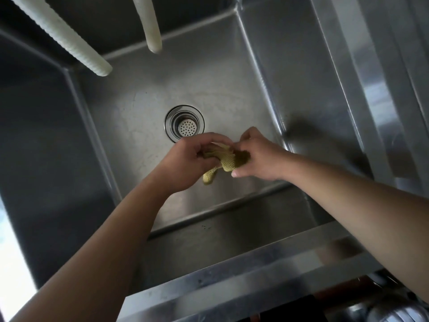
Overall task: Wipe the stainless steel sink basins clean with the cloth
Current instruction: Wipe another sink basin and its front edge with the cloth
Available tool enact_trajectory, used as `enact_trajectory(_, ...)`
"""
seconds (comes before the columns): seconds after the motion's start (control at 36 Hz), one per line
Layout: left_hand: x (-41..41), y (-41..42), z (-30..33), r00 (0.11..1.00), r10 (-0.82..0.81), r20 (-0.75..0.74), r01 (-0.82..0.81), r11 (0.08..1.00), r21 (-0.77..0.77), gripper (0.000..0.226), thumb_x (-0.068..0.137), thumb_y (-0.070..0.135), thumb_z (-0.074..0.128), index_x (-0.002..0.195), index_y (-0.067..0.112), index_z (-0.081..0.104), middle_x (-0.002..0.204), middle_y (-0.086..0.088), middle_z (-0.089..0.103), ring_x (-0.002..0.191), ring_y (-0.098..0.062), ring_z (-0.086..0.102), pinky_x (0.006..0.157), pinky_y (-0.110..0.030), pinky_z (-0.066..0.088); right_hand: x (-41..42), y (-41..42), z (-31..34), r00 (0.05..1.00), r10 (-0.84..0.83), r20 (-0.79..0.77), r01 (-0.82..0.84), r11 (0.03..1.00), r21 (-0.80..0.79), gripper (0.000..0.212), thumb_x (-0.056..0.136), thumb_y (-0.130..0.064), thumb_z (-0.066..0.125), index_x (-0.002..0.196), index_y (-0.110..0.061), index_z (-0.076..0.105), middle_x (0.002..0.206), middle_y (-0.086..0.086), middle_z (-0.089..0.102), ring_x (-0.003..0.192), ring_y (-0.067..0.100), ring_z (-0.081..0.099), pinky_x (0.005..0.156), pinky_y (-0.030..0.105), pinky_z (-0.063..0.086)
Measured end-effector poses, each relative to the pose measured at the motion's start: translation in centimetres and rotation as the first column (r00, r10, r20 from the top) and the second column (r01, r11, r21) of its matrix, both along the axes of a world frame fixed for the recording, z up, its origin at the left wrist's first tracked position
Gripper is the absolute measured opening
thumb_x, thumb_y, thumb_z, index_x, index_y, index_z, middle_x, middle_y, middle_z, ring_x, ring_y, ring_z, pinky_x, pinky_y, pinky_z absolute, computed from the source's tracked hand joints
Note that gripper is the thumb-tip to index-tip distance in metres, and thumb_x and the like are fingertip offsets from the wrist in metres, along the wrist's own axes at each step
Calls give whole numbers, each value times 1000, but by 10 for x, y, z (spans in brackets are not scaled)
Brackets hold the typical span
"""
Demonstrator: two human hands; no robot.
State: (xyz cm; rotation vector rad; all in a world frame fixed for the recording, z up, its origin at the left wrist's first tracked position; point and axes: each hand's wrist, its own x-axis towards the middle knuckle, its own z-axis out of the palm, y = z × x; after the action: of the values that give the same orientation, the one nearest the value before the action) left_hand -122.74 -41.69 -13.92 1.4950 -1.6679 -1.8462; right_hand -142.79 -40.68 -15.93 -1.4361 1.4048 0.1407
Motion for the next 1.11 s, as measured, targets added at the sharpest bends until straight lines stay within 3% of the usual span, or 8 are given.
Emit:
enact_trajectory(0.14, 7, -4, -1, 1000, 7, -31, -6, 999, 33, 55, 84, -12, 63, 119, 30, 67, 98, 1, 76, 94, -22, 71, 92, -42, 56, -7, -3, 3, 999, -29, -21, 26, 990, -137, 26, 76, -35, 79, 92, -21, 64, 115, -1, 48, 99, 18, 55, 89, 33, 49)
enact_trajectory(0.25, 6, -9, -8, 999, 45, 24, -45, 999, 17, 49, 84, -4, 69, 119, 30, 67, 96, 5, 76, 92, -22, 71, 89, -39, 57, -13, -2, 5, 998, -27, -59, 13, 975, -222, 18, 81, -31, 73, 80, -21, 58, 83, -3, 62, 80, 24, 62, 71, 40, 52)
enact_trajectory(0.53, -20, -33, -14, 973, 203, 110, -175, 959, -225, 37, 77, -1, 70, 104, 26, 71, 80, 16, 67, 73, -5, 61, 80, -33, 54, -33, -23, 14, 970, -237, -46, 165, 790, -590, 24, 84, -11, 61, 100, -17, 77, 96, 2, 75, 89, 19, 68, 77, 24, 48)
enact_trajectory(0.67, -29, -40, -15, 956, 269, 117, -204, 896, -394, 37, 77, 7, 62, 105, 30, 71, 92, 16, 72, 92, -10, 68, 90, -37, 54, -40, -28, 13, 958, -286, 13, 214, 683, -698, 16, 76, -8, 67, 90, -9, 74, 97, 5, 71, 90, 24, 66, 80, 37, 53)
enact_trajectory(0.83, -26, -11, -37, 956, 103, 274, 116, 726, -678, 33, 76, -1, 60, 99, 17, 76, 93, 1, 74, 85, -26, 65, 79, -34, 52, -36, -12, -2, 952, -14, -306, -135, 877, -460, 15, 78, -18, 71, 90, -21, 63, 107, 5, 58, 98, 29, 58, 72, 31, 42)
enact_trajectory(0.89, -20, 3, -60, 869, -117, 481, 376, 789, -486, 36, 78, 4, 60, 104, 23, 75, 100, -5, 73, 93, -32, 64, 85, -40, 52, -32, -1, -11, 889, 248, -385, -299, 951, -79, 23, 80, -22, 73, 101, -26, 62, 112, 3, 57, 101, 27, 58, 72, 28, 39)
enact_trajectory(0.97, -7, 28, -82, 557, -592, 583, 653, 745, 134, 42, 86, 16, 64, 123, 35, 64, 128, 2, 63, 116, -24, 57, 98, -38, 45, -28, 11, -20, 837, 487, -249, -361, 834, 419, 48, 83, -28, 75, 127, -21, 58, 123, 2, 59, 93, 19, 57, 69, 28, 46)
enact_trajectory(1.11, -2, 44, -90, 752, -356, 554, 327, 932, 155, 32, 89, 24, 58, 118, 31, 68, 122, 0, 67, 108, -24, 62, 94, -37, 50, -27, 4, -41, 950, 108, -294, -66, 986, 150, 32, 87, -27, 67, 118, -21, 65, 119, 4, 66, 103, 24, 63, 85, 32, 50)
